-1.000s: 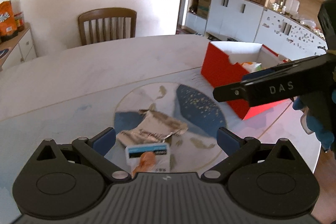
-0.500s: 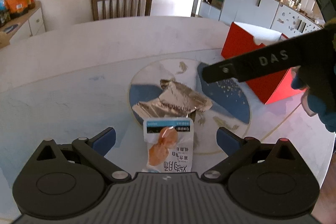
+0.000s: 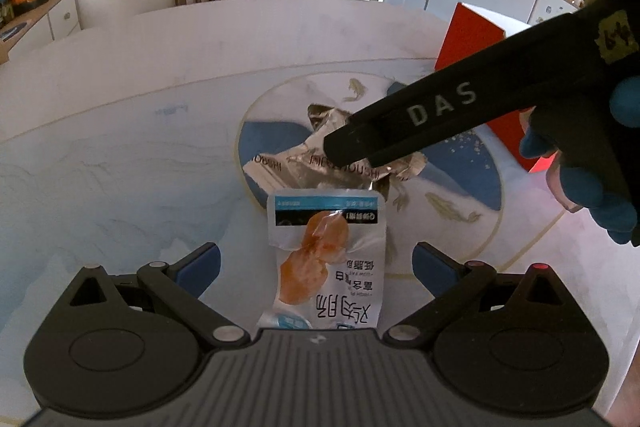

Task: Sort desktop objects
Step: 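Grasp the orange-printed snack packet with left tool while right tool grasps the silver ZHOUSHI bag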

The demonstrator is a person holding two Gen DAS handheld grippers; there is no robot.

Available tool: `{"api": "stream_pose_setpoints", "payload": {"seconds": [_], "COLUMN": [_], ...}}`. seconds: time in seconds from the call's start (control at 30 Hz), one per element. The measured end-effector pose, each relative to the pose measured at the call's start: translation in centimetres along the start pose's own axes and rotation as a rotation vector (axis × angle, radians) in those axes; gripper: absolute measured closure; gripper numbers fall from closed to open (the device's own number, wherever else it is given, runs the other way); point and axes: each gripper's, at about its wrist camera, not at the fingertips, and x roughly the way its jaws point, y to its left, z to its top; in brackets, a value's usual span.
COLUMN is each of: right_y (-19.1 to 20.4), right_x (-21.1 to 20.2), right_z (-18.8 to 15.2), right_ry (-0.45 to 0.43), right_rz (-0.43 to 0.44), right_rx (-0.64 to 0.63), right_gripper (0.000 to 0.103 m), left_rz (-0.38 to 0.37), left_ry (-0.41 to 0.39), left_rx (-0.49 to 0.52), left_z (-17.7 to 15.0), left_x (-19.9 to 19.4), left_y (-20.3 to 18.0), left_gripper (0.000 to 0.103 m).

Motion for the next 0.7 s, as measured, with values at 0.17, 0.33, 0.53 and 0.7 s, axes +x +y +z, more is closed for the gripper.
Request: {"api": "stream_pose_setpoints", "payload": {"seconds": [0.17, 0.33, 0.53, 0.7], "right_y": [0.3, 0.5, 1.0, 0.9], "right_x": [1.5, 2.8, 4.0, 4.7], "right_z": [0.0, 0.0, 0.1, 0.3], "right_ry": [0.027, 0.047, 0.061, 0.067], "right_rz": [0.011, 0.024, 0.05, 0.067], "right_rx": [-0.022, -0.034, -0.056, -0.031], "right_gripper": [0.022, 0.021, 0.019, 0.021], "left_rz": [-0.003, 0.01, 0.045, 0.048], "left_ry": [0.02, 0.014, 0.01, 0.01], "left_rx": [-0.01, 0.005, 0.055, 0.132], "left_z": [-0.5, -0.8, -1.7, -2.5], "left_x": [0.8, 1.1, 1.2, 1.2], "left_y": [0.1, -0.1, -1.1, -2.5], "left_gripper": [0.001, 0.001, 0.001, 0.003]}}
